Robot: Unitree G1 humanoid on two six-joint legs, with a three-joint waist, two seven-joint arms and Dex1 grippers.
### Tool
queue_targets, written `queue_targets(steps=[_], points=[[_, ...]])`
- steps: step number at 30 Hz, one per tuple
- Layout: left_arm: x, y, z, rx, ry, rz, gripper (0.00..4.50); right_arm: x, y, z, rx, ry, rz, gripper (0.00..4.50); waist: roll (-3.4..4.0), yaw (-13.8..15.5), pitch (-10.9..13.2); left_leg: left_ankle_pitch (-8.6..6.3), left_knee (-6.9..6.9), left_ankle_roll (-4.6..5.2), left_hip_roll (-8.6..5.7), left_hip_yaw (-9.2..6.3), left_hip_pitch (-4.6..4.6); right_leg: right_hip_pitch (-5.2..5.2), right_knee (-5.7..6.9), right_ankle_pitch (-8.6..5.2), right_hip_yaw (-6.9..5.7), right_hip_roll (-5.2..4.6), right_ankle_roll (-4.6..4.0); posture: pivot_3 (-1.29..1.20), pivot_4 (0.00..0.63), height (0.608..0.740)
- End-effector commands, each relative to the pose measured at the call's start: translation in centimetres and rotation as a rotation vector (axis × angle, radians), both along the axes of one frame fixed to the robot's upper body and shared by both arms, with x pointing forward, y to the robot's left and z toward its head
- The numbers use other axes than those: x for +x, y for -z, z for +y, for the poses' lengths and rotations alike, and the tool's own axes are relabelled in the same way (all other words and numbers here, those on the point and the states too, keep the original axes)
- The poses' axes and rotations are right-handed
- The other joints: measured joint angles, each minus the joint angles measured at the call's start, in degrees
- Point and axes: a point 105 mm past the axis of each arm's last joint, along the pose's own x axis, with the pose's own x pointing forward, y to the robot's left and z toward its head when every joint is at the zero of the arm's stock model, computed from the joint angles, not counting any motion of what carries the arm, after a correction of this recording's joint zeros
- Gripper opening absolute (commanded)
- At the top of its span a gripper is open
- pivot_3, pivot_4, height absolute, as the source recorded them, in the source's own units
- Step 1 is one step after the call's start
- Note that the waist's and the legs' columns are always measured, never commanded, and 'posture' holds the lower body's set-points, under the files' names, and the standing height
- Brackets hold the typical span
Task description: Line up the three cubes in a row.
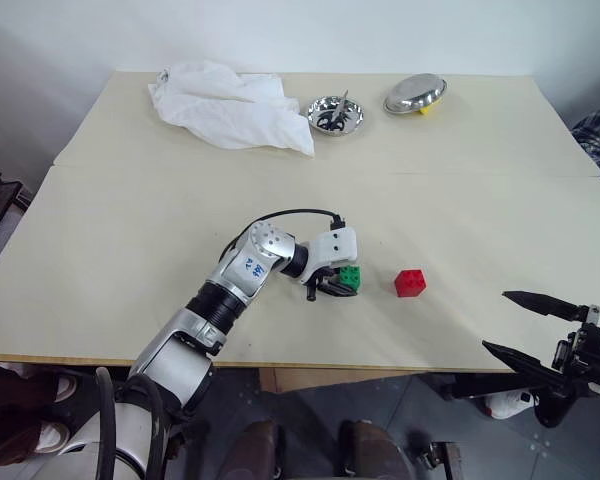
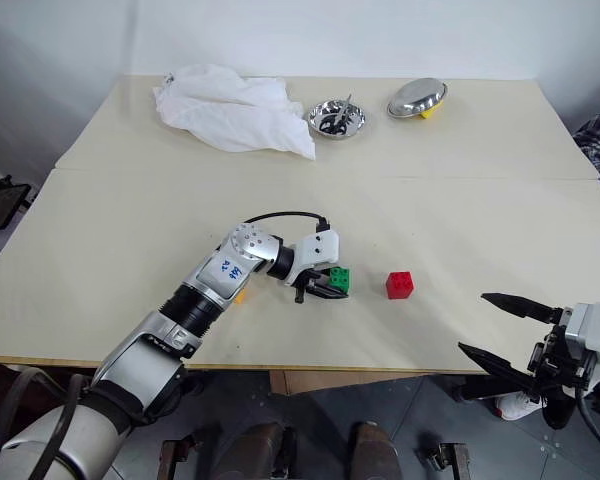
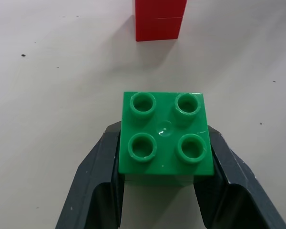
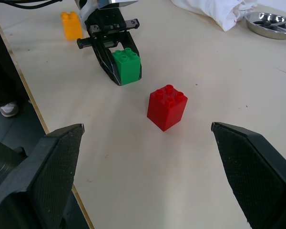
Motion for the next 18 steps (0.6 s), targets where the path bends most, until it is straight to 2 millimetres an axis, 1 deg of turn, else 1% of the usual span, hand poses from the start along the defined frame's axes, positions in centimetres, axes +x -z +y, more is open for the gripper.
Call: queue_targets(steps=[1,3,6,10,12,15,16,18], points=[[-0.3,0.0,0.1,0.007,0.02,0.015,2.5,-0.2,-1.0,0.1,-0.006,-0.005,-0.039,4.5,0.0,0.0,0.0,0.0,0.0,0.0,0.0,0.0,0.0,0.0,0.0,0.0,0.0,0.0,0.0,0.0,0.15,0.74],[-0.2,-0.6,0.0,-0.027,0.012,0.019,3.1,-0.1,-0.9,0.3,-0.003,-0.008,-0.038,4.5,0.0,0.03,0.0,0.0,0.0,0.0,0.0,0.0,0.0,0.0,0.01,0.0,0.0,0.0,0.0,0.0,0.15,0.74],[0.5,-2.5,0.3,-0.092,0.007,-0.044,3.98,0.2,-0.8,0.5,0.002,-0.016,-0.037,4.5,0.0,-0.05,0.0,0.0,0.03,0.0,0.0,0.01,0.0,-0.01,0.0,0.0,0.01,-0.01,0.0,0.0,0.15,0.74],[0.8,-5.1,1.4,-0.144,0.02,-0.066,3.98,0.5,-0.7,0.5,0.006,-0.024,-0.038,4.5,0.0,-0.13,0.0,0.01,0.02,-0.01,0.01,0.01,-0.01,-0.04,0.03,0.0,0.0,0.0,0.0,0.0,0.15,0.74],[0.2,-6.7,2.2,-0.18,0.087,-0.089,3.98,0.7,-0.7,0.6,0.009,-0.029,-0.04,4.5,0.0,-0.18,0.0,0.01,0.02,-0.01,0.01,0.01,-0.01,-0.05,0.04,0.0,0.0,0.0,0.0,0.0,0.15,0.74],[-0.1,-9.8,4.6,-0.269,0.141,-0.145,3.98,1.2,-0.6,0.9,0.017,-0.054,-0.039,4.5,0.0,-0.25,0.0,0.01,0.02,-0.01,0.01,0.0,-0.01,-0.06,0.04,0.0,0.0,0.0,0.0,0.0,0.15,0.74],[-0.2,-10.8,6.0,-0.305,0.149,-0.17,3.98,1.5,-0.6,1.1,0.018,-0.067,-0.042,4.5,0.01,-0.25,0.0,0.01,0.02,-0.02,0.02,0.0,-0.01,-0.06,0.05,0.0,-0.01,0.0,0.0,0.0,0.15,0.74],[-0.2,-12.1,8.3,-0.361,0.14,-0.198,3.98,1.8,-0.6,1.4,0.032,-0.09,-0.027,4.5,0.01,-0.54,0.0,0.02,0.02,-0.03,0.03,0.01,-0.01,-0.08,0.05,0.0,-0.01,0.0,0.0,0.0,0.15,0.74]])
